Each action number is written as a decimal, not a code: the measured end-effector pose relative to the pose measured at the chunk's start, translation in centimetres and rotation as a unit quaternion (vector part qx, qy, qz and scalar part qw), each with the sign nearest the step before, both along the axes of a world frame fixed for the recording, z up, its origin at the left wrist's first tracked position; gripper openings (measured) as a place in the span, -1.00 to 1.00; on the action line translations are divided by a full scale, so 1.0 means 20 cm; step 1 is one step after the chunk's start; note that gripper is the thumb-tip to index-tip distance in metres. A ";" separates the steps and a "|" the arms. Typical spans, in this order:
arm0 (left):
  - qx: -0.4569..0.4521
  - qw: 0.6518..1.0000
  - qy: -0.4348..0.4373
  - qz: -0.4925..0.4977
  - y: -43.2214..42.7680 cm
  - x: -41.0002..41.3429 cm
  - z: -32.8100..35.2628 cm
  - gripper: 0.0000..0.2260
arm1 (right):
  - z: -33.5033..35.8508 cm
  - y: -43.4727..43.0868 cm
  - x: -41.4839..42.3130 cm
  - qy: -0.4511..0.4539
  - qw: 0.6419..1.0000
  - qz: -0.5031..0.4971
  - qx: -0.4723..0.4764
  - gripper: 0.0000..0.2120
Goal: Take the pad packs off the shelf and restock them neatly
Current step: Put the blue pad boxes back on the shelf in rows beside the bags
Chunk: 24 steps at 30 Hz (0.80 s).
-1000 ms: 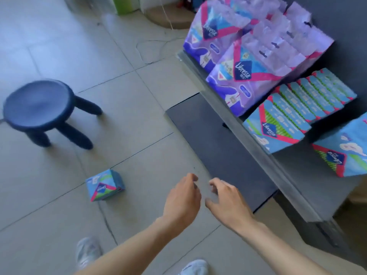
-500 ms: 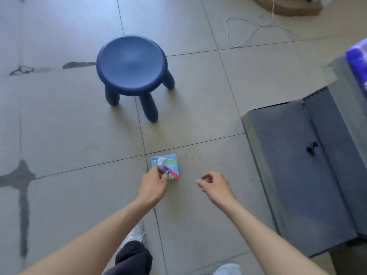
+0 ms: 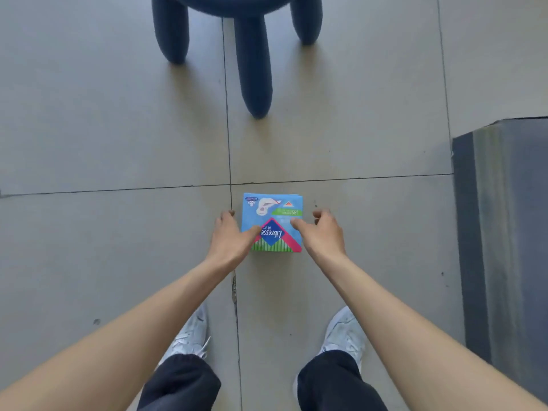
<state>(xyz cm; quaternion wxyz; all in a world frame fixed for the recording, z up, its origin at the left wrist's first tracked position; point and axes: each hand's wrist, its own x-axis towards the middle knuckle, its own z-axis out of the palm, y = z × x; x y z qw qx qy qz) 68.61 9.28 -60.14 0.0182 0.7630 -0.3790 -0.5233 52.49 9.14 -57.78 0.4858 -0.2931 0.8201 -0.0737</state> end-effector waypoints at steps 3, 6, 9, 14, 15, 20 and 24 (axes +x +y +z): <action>-0.007 0.996 0.072 0.052 0.06 -0.02 -0.09 -0.47 | -0.13 0.03 0.01 -0.041 0.999 -0.017 0.001 -0.40; -0.044 0.993 0.079 0.076 0.07 -0.05 -0.09 -0.68 | -0.18 0.06 0.02 -0.106 0.993 -0.055 -0.024 -0.62; -0.065 0.993 0.076 0.066 0.07 -0.07 0.01 -0.68 | -0.12 0.09 0.02 -0.119 0.989 -0.084 -0.036 -0.71; -0.106 0.990 0.096 0.015 0.04 -0.16 0.41 -0.61 | 0.30 0.13 -0.07 -0.105 0.983 -0.126 -0.083 -0.75; -0.117 0.988 0.103 -0.001 0.02 -0.20 0.52 -0.66 | 0.42 0.14 -0.11 -0.099 0.981 -0.136 -0.096 -0.76; -0.171 0.963 0.165 -0.127 -0.09 -0.53 1.13 -0.68 | 1.07 0.20 -0.40 -0.045 0.952 -0.237 -0.189 -0.74; -0.206 0.928 0.217 -0.221 -0.13 -0.92 1.58 -0.69 | 1.52 0.30 -0.71 0.001 0.908 -0.325 -0.263 -0.75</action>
